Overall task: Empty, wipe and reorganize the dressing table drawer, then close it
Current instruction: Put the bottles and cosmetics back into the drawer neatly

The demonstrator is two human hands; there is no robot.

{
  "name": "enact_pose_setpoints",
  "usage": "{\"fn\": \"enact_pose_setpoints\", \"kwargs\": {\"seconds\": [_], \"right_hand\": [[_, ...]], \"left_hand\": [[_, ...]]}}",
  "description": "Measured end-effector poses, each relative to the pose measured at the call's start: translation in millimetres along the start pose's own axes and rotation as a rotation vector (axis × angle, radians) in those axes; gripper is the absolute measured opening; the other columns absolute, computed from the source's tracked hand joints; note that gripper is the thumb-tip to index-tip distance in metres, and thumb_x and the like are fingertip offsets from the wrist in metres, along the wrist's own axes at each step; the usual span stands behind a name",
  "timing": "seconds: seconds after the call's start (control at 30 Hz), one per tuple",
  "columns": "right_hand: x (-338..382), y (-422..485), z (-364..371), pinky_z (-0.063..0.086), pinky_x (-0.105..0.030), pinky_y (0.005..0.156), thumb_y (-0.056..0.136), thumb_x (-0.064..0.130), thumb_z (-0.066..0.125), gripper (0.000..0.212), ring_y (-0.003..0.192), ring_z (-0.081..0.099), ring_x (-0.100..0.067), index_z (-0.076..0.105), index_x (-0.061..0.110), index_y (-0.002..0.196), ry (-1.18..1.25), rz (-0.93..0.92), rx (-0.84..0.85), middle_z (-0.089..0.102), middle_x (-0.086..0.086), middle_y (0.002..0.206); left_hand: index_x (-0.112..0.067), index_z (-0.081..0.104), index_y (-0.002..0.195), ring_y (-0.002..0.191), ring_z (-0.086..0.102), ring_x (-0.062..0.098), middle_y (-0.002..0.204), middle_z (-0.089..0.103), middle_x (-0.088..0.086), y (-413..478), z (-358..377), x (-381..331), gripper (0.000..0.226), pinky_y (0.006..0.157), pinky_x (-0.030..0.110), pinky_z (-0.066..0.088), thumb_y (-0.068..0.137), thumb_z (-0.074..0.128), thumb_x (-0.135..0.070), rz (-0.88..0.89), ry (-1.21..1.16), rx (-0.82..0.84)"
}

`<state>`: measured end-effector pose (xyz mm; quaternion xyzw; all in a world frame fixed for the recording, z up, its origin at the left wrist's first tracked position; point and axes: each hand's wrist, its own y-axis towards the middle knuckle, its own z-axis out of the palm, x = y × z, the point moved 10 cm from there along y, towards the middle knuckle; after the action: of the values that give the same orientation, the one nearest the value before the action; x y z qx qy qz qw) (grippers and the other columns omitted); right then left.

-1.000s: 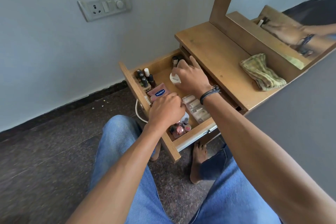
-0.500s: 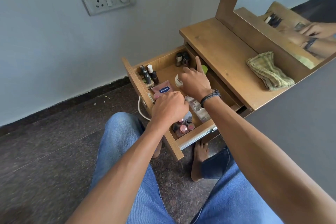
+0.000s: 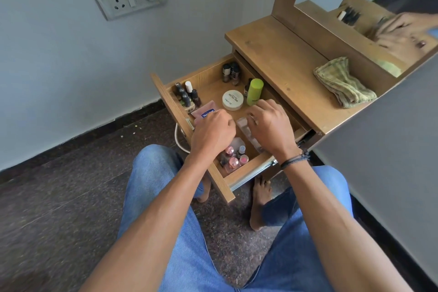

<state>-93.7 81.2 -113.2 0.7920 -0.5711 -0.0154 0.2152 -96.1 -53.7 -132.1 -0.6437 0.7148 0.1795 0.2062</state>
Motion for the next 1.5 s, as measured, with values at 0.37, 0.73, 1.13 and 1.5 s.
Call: {"fn": "enact_pose_setpoints", "kwargs": {"seconds": [0.37, 0.73, 1.13, 1.5], "right_hand": [[-54.4, -28.7, -7.3, 0.053, -0.032, 0.062, 0.092, 0.024, 0.064, 0.012, 0.082, 0.067, -0.019, 0.074, 0.024, 0.098, 0.265, 0.436, -0.073, 0.074, 0.003, 0.095], [-53.6, -32.3, -7.2, 0.057, -0.038, 0.063, 0.094, 0.029, 0.060, 0.014, 0.077, 0.066, -0.021, 0.071, 0.027, 0.102, 0.269, 0.479, 0.011, 0.073, 0.000, 0.097], [-57.1, -35.5, -6.1, 0.052, -0.032, 0.057, 0.095, 0.033, 0.060, 0.007, 0.071, 0.062, -0.019, 0.066, 0.029, 0.096, 0.263, 0.508, 0.004, 0.068, 0.003, 0.087], [-66.5, -37.4, -1.1, 0.033, -0.023, 0.050, 0.091, 0.041, 0.055, 0.016, 0.060, 0.056, -0.009, 0.066, 0.030, 0.097, 0.294, 0.556, -0.048, 0.061, 0.011, 0.072]], "left_hand": [[-0.009, 0.074, 0.109, 0.107, 0.063, 0.007, 0.113, 0.068, -0.001, -21.9, -61.8, 29.8, 0.039, 0.095, 0.024, 0.053, 0.092, 0.046, 0.011, -0.139, -0.650, -0.540], [-0.010, 0.055, 0.134, 0.123, 0.056, 0.011, 0.137, 0.054, 0.007, -35.0, -66.0, 48.3, 0.051, 0.103, 0.035, 0.050, 0.093, 0.039, 0.015, -0.344, -0.873, -0.662], [-0.016, 0.033, 0.152, 0.146, 0.021, 0.025, 0.160, 0.020, 0.004, -53.4, -40.5, 52.5, 0.066, 0.115, 0.042, 0.037, 0.093, 0.051, 0.007, -0.398, -0.467, -0.435], [-0.016, 0.016, 0.158, 0.132, 0.036, 0.007, 0.162, 0.015, 0.007, -71.0, -29.4, 56.3, 0.069, 0.093, -0.001, 0.034, 0.098, 0.046, 0.002, -0.383, -0.774, -0.558]]}}
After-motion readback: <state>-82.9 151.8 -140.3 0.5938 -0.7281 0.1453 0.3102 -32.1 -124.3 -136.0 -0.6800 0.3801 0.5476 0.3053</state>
